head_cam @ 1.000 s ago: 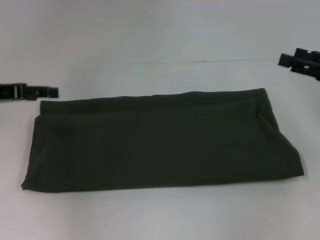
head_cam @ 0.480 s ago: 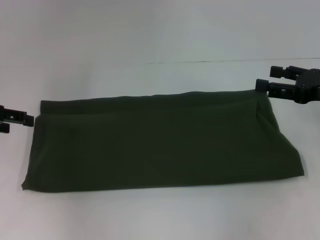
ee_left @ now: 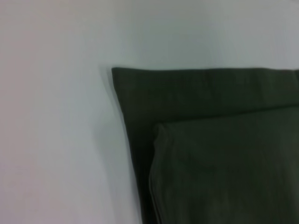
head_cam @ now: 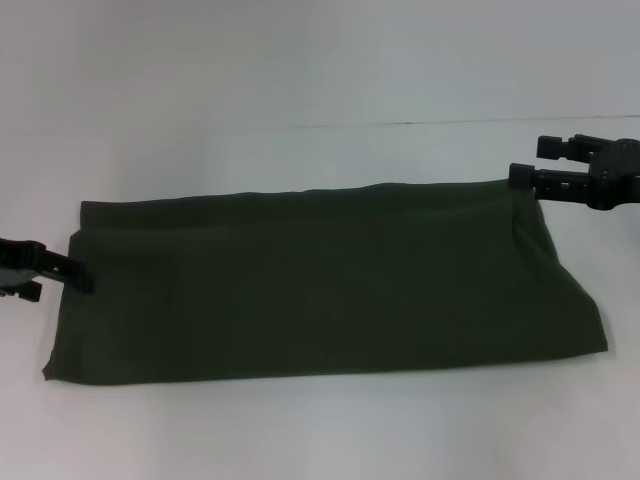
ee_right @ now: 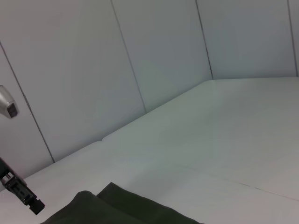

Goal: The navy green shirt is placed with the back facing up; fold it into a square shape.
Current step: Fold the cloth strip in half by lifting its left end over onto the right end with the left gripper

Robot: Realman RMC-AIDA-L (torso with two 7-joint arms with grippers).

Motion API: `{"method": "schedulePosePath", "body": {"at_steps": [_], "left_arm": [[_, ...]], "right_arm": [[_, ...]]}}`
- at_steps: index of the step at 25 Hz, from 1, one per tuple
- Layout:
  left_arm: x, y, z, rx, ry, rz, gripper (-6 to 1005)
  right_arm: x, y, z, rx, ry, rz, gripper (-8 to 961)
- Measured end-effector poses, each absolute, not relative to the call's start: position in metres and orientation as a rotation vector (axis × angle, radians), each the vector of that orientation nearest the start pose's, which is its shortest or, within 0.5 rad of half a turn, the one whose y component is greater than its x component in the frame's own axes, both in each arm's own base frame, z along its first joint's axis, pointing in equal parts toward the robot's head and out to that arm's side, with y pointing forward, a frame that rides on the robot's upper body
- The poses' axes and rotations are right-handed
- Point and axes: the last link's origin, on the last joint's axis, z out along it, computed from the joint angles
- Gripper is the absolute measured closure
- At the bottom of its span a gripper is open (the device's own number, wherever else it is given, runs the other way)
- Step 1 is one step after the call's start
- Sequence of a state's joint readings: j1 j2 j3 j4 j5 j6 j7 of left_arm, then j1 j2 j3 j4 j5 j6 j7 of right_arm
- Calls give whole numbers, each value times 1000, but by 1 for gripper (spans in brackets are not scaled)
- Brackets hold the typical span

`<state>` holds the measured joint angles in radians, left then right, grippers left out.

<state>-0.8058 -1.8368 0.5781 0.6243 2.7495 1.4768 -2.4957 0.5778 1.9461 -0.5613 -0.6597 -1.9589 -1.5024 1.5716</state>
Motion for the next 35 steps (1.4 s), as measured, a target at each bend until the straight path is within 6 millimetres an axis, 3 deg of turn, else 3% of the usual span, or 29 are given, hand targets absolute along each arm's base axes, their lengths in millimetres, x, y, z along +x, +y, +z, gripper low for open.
{"method": "schedulePosePath", "body": {"at_steps": [5,13,16,22,29,35], "left_arm": [[-292,400,91,-2176,-1691,87,141],[-282,391,85,-2355,-1411,-351,141],[-287,380,71,-2411,-1269,-435,141],[-307,363,57,-2367,-1058,-519,142],[-323,348,62,-2312,-999,-566,149],[-334,341,59,-2337,-921,-499,150]], "right_arm": [[273,376,76,-2480,781,708,79],[277,382,67,-2433,829,692,80],[279,382,63,-2428,843,694,80],[281,370,56,-2465,791,713,80],[281,349,46,-2661,752,636,80],[281,341,44,-2741,706,591,81]]}}
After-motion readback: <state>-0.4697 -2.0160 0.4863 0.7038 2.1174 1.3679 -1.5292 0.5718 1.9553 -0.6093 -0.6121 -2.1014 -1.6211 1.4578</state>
